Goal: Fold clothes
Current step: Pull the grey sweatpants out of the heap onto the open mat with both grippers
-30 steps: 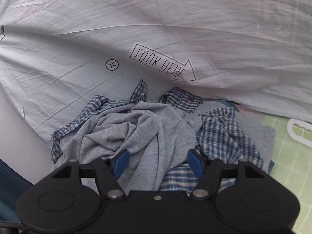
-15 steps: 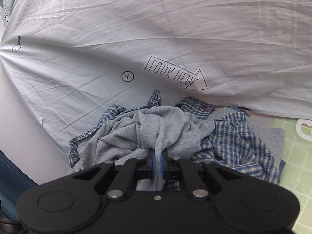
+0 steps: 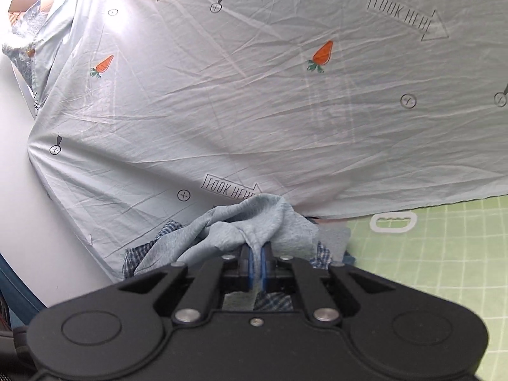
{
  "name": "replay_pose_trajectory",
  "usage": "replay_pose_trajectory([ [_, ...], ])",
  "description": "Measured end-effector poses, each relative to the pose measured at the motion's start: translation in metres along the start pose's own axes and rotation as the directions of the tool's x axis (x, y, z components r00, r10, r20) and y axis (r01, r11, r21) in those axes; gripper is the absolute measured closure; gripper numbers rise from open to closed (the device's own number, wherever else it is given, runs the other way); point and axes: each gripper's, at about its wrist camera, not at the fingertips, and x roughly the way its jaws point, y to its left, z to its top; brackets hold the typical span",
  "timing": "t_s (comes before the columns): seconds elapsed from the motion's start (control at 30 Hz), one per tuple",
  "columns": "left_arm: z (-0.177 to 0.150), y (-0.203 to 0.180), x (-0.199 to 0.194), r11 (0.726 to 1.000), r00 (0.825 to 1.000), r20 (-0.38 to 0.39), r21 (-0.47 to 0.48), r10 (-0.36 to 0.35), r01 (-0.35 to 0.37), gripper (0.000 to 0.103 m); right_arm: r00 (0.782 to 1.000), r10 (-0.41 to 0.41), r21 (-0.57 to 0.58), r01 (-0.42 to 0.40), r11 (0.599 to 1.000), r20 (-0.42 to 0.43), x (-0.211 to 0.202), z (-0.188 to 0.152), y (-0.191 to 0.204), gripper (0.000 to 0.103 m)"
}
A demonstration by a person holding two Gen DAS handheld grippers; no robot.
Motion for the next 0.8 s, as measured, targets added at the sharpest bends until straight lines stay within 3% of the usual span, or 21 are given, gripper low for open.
replay_pose_trajectory([
  [0.17, -0.052, -0.067, -0.015, 0.991, 0.995, -0.052, 0.102, -0.083, 0.088, 0.093, 0.988, -0.133, -0.014, 0.135, 0.991, 0.084, -0.08, -0.008, -0.038, 0.098],
  [0.4, -0.137, -0.173, -0.041, 0.956, 0.972, -0.144, 0.201, -0.184, 0.211, 0.093, 0.935, -0.323, 0.025, 0.323, 0.946, 0.145, -0.197, -0.011, -0.109, 0.098],
  [0.57, -0.201, -0.258, -0.069, 0.914, 0.941, -0.239, 0.272, -0.238, 0.301, 0.093, 0.882, -0.439, 0.032, 0.441, 0.897, 0.173, -0.288, -0.015, -0.17, 0.098],
  [0.73, -0.26, -0.316, -0.081, 0.873, 0.907, -0.325, 0.317, -0.267, 0.371, 0.084, 0.795, -0.588, 0.098, 0.58, 0.808, 0.149, -0.36, -0.026, -0.245, 0.098],
  [0.8, -0.271, -0.326, -0.08, 0.879, 0.916, -0.326, 0.332, -0.232, 0.341, 0.084, 0.763, -0.639, 0.097, 0.631, 0.769, 0.097, -0.374, -0.033, -0.271, 0.098],
])
